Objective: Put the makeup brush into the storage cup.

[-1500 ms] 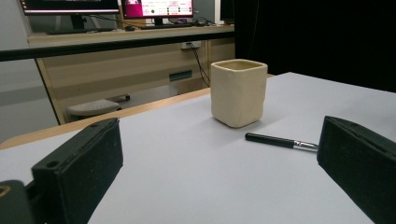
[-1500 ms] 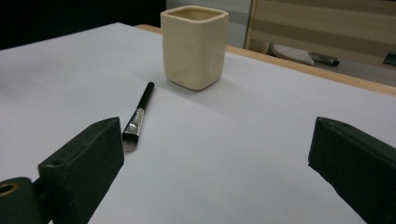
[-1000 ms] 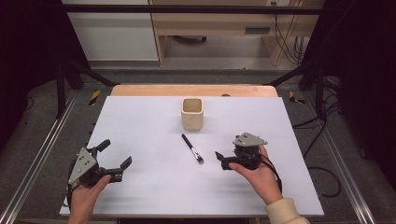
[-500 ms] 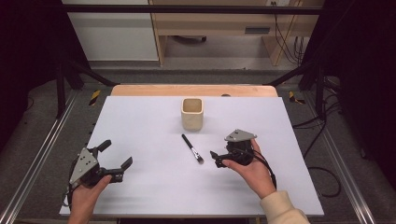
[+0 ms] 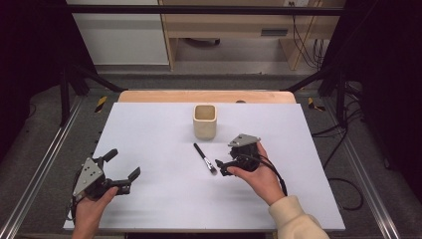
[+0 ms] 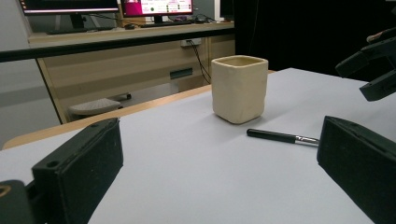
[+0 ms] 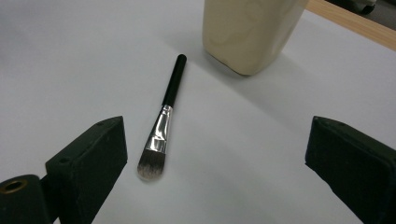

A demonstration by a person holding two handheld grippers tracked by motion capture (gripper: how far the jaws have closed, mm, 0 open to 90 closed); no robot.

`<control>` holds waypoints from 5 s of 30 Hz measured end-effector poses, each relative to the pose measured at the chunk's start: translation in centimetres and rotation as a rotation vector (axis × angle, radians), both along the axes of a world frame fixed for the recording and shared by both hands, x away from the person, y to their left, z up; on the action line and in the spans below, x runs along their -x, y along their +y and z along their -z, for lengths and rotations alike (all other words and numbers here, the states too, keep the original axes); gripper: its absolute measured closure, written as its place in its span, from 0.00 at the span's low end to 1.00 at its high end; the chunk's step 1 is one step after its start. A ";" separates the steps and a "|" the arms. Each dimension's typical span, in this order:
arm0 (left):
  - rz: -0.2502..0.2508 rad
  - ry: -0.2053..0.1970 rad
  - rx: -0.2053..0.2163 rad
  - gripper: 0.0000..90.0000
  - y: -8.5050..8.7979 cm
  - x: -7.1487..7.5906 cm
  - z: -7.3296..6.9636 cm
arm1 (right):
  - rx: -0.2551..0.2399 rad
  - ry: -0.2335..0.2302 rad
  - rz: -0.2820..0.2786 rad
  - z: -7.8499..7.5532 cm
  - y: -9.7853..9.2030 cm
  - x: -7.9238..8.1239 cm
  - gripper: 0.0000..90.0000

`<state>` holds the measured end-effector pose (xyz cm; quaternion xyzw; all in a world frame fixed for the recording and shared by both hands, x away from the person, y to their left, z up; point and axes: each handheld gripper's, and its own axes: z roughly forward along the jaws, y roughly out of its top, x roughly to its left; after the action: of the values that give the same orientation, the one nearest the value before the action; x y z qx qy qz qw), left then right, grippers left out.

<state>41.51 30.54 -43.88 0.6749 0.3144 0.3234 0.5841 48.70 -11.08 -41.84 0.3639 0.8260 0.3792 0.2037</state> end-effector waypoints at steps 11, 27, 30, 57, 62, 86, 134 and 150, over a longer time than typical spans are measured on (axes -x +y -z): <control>-0.003 -0.001 0.002 0.00 0.1 0.0 0.0 | 0.051 -0.001 -0.070 -0.5 2.8 -0.7 0.06; -0.002 -0.002 0.008 0.00 0.2 0.0 -0.1 | 0.066 0.012 -0.091 0.1 4.9 -1.9 0.08; -0.001 -0.003 0.007 0.00 0.2 0.0 -0.1 | 0.074 0.021 -0.092 0.4 5.3 -2.2 0.08; -0.003 -0.006 0.015 0.00 0.5 0.0 -0.1 | 0.095 0.071 -0.118 2.3 7.7 -3.1 0.08; -0.004 -0.006 0.015 0.00 0.5 0.0 -0.1 | 0.107 0.091 -0.113 2.8 8.1 -3.2 0.09; -0.003 -0.001 0.011 0.00 0.5 -0.1 -0.1 | 0.131 0.163 -0.105 2.9 8.3 -3.7 0.13; 0.012 0.002 -0.001 0.00 0.3 -0.1 0.0 | 0.201 0.282 -0.077 3.5 8.4 -5.1 0.46; 0.014 0.002 -0.005 0.00 0.3 -0.1 0.0 | 0.213 0.286 -0.097 3.6 8.5 -5.0 0.68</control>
<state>41.62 30.80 -43.90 0.6787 0.3097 0.3195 0.5843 53.71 -2.53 -45.49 0.3501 0.8987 0.2434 0.1031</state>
